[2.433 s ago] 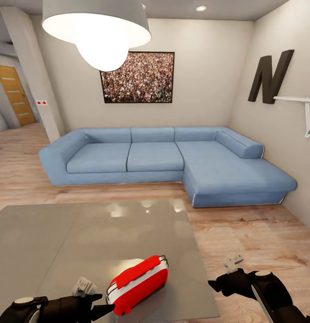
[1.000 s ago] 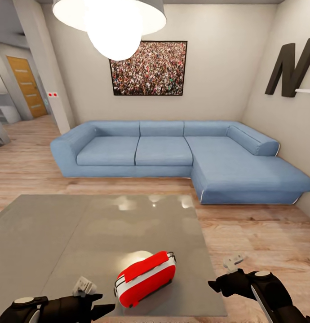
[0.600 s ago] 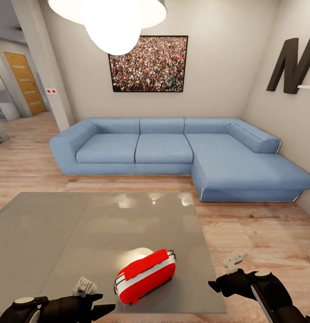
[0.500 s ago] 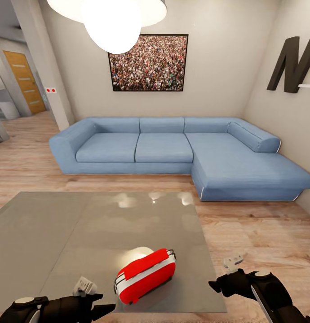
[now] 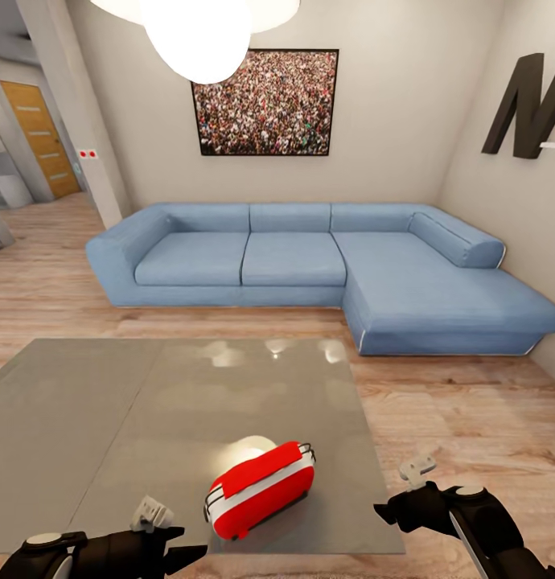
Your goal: Turn on the radio receiver that's on the table in the living room.
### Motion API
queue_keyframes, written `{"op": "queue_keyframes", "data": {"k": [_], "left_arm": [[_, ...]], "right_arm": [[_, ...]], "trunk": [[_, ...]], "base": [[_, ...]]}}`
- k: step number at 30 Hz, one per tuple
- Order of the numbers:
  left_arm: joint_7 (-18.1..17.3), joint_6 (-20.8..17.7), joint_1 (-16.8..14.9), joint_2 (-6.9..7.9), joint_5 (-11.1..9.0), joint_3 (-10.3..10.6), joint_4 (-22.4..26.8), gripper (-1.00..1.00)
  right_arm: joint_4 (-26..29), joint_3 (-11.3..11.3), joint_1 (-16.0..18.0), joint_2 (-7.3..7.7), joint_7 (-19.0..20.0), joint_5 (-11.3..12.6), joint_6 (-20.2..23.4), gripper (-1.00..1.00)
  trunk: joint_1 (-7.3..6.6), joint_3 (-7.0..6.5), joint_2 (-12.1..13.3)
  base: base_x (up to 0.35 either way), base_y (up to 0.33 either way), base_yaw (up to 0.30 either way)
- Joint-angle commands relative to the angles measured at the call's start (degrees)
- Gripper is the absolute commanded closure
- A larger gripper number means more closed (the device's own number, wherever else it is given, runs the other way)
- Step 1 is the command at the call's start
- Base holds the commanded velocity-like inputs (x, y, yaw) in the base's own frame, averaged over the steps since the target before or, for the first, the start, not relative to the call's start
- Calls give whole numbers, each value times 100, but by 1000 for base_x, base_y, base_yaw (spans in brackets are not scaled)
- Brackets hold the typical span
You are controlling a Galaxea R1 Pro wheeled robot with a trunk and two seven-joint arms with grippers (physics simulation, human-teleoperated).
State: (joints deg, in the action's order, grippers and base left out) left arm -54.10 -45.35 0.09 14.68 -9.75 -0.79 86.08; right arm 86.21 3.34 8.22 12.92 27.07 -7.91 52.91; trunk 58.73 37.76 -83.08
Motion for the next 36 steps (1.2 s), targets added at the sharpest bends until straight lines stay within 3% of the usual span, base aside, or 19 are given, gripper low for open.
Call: {"op": "queue_keyframes", "data": {"k": [1, 36], "left_arm": [[-1, 0, 0, 0, 0, 0, -1, -100], [5, 2, 0, -9, 7, 0, -4, -100]], "right_arm": [[0, 2, -1, 0, 0, 0, -2, -100], [1, 9, 1, 0, 9, 9, -9, -100]], "trunk": [[0, 9, 0], [0, 331, 0]], "base": [[0, 0, 0], [0, 0, 0]]}}
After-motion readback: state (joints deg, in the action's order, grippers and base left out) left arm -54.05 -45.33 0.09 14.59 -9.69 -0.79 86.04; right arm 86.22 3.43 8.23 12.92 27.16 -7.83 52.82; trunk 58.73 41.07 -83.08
